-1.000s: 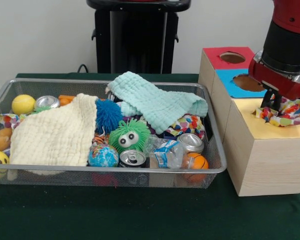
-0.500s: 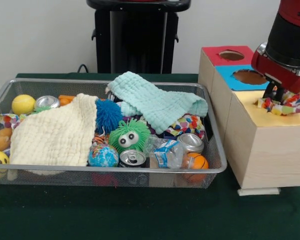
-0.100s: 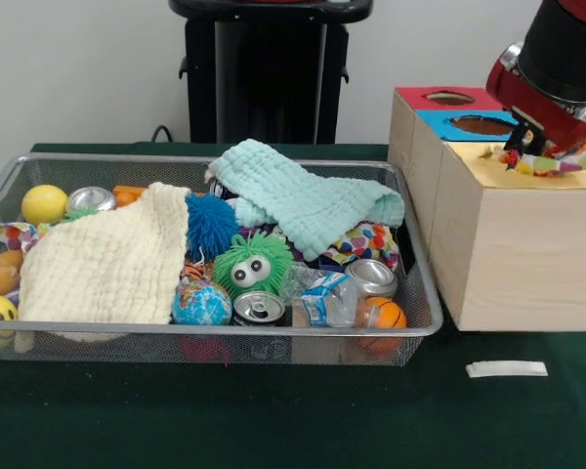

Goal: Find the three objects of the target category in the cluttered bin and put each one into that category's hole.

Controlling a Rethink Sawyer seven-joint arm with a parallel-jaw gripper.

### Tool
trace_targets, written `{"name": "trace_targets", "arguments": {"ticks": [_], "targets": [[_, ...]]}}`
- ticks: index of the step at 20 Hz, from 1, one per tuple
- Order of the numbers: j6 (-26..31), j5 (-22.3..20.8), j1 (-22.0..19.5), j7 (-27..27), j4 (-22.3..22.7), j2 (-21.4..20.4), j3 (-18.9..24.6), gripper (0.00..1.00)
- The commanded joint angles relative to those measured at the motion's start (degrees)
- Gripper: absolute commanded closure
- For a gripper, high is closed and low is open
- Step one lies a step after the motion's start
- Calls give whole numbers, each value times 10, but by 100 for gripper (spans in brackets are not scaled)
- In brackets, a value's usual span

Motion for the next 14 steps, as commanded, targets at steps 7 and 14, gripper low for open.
{"name": "trace_targets", "arguments": {"ticks": [7, 14], "targets": [[-48, -23, -48, -42, 34, -38, 55, 100], [-110, -29, -41, -23, 64, -14, 65, 100]]}}
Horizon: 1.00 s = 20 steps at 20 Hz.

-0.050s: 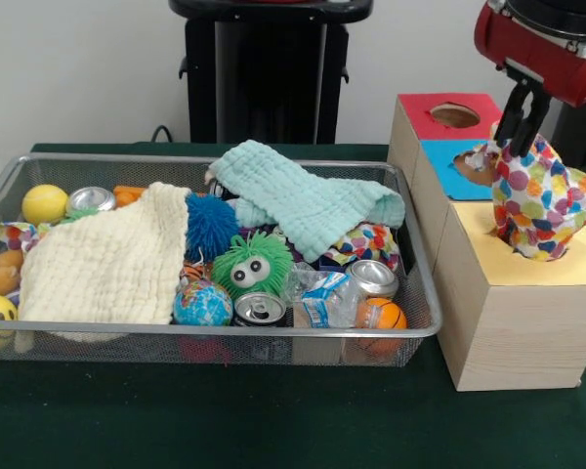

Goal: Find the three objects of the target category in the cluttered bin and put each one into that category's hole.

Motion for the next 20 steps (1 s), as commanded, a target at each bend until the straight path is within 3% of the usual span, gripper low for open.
{"name": "trace_targets", "arguments": {"ticks": [1, 9, 20], "targets": [[-52, -26, -4, -19, 73, 31, 57, 100], [-44, -18, -2, 10, 40, 62, 56, 100], [-108, 26, 32, 103, 92, 72, 57, 100]]}}
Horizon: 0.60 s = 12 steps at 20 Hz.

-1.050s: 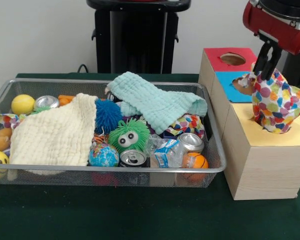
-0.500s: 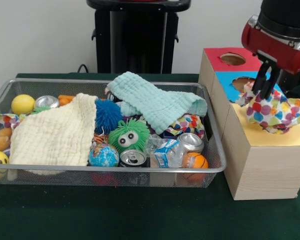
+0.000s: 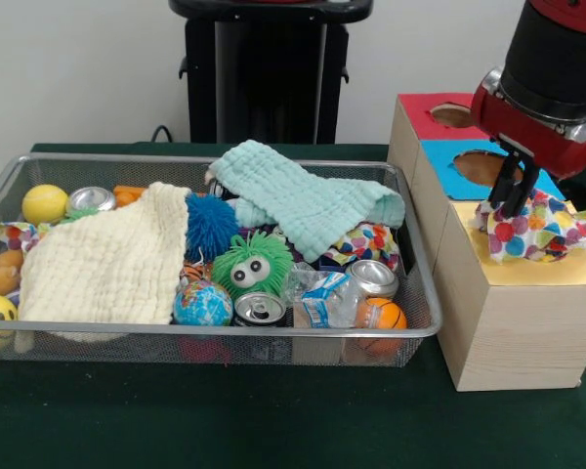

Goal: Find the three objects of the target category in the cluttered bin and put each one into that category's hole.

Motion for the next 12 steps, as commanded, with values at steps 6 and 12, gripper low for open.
{"name": "trace_targets", "arguments": {"ticks": [6, 12], "targets": [[-64, 39, 45, 133, 82, 30, 42, 100], [-42, 69, 76, 191, 40, 57, 24, 100]]}}
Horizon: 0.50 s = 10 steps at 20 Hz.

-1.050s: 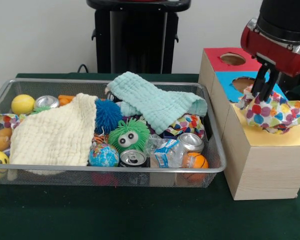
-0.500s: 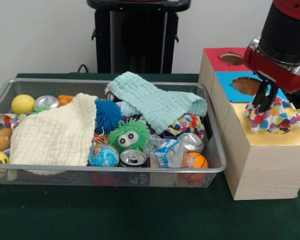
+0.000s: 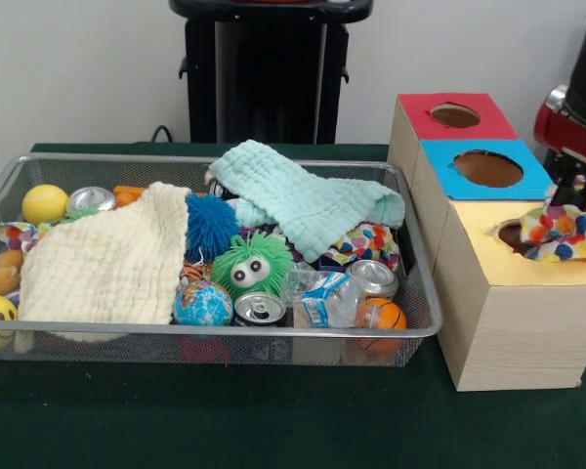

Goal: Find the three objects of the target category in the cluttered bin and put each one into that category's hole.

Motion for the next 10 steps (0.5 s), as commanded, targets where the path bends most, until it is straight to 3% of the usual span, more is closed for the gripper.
{"name": "trace_targets", "arguments": {"ticks": [1, 4, 7, 10], "targets": [[-22, 44, 20, 195, 25, 47, 25, 100], [-62, 40, 29, 177, 34, 65, 17, 100], [-145, 33, 16, 129, 82, 68, 30, 100], [-192, 25, -3, 82, 117, 62, 45, 100]]}}
